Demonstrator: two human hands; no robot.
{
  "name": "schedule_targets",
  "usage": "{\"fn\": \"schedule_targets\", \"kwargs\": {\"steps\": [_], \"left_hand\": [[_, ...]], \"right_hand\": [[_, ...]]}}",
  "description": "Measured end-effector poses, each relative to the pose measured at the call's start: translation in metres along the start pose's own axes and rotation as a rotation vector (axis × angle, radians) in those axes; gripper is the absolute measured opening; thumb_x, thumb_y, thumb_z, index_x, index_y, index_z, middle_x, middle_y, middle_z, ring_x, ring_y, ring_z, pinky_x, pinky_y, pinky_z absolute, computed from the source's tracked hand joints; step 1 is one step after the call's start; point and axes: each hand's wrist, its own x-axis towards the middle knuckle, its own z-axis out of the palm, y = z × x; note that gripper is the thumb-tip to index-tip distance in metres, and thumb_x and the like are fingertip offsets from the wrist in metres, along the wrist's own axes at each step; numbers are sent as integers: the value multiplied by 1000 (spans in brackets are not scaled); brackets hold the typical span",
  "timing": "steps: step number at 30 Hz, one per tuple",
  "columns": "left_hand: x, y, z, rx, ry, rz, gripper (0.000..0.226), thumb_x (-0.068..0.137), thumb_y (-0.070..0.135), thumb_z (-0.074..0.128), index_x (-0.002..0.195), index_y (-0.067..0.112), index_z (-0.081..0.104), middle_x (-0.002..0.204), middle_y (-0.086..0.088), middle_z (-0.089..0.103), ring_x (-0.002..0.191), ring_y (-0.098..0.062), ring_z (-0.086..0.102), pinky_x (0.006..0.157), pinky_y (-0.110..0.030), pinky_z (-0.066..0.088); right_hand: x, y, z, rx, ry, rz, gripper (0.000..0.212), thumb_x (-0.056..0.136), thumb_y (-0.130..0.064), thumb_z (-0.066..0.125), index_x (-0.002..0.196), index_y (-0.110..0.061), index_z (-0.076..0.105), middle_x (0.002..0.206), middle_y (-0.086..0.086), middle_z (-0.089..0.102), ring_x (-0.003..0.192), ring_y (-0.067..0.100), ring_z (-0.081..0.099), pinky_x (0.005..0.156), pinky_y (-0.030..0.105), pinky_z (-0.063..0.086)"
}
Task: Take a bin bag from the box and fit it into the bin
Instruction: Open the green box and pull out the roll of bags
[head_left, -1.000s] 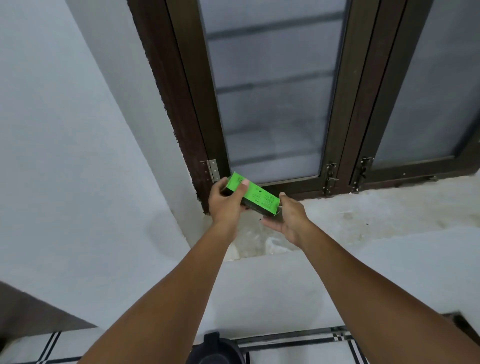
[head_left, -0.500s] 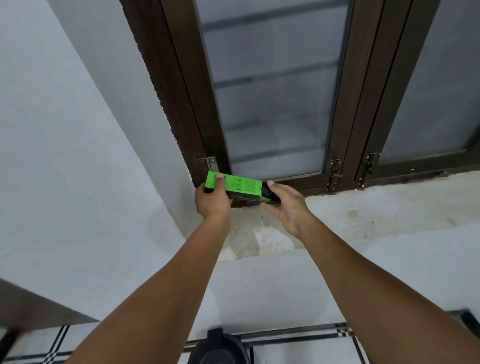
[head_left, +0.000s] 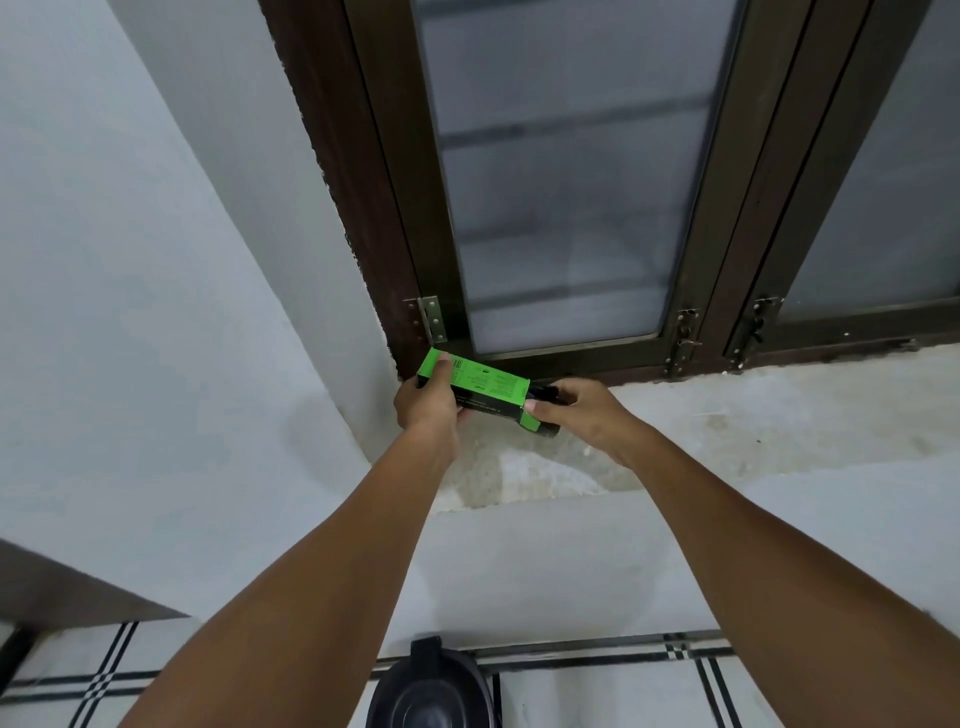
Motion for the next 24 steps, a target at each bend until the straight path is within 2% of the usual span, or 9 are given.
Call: {"fn": "schedule_targets", "kwargs": {"steps": [2,6,9,11,14,19,22,24], "left_hand": [[2,-4,-2,6,3,-17,32,93,33,74,110,8,64,105,-13,75,89,-30,76,69,-41,66],[3,-12,-4,23,25,-40,37,94,36,72,112,5,64,108,-16,74,88,-33,76,63,-44,66],[3,-11,-6,91,52,-85,42,93,45,70,114,11,61,106,-11,73,80,-29,76,60,-38,65],[2,-10,-6,118,63,-126,38,93,45,70,108,13,56,103,-11,70,73,-27,73,62,-37,64],[0,-11,-4,91,59,-168,33,96,40,69,106,14,50,109,-13,66,78,-31,72,61,-37,63],[0,-20,-1,56,79,-186,35,96,39,68,113,13,53,119,-14,65,98,-38,71,50,-32,62],[0,-22,2,41,88,-204,41,95,40,69,120,13,52,121,-12,63,96,-38,70,58,-35,64],[2,-24,3,22,102,-222,41,94,39,71,121,13,54,122,-12,63,96,-38,70,53,-36,64]], "right_hand": [[0,-1,-2,-78,-69,-19,32,82,-33,85,109,-19,77,98,-2,77,90,12,70,79,22,51],[4,-4,-9,-307,-89,-81,33,76,-30,89,104,-23,72,87,-13,69,77,4,62,67,20,45],[7,1,-17,-297,-8,-87,36,78,-26,87,108,-17,70,95,-3,71,84,12,65,65,22,46],[7,8,-19,-304,22,-101,42,78,-22,87,115,-16,69,103,2,72,92,18,67,69,25,51],[6,20,-18,-345,78,-126,45,77,-18,88,117,-13,68,107,6,69,96,24,65,75,30,51],[1,32,-29,-416,116,-171,54,74,-18,89,123,-13,68,113,7,64,99,24,63,80,28,46],[-3,33,-42,-424,132,-202,56,70,-14,92,122,-13,69,110,8,66,98,24,64,81,28,49],[-6,29,-50,-443,120,-227,52,70,-11,92,117,-15,71,106,5,68,95,24,64,75,23,48]]}}
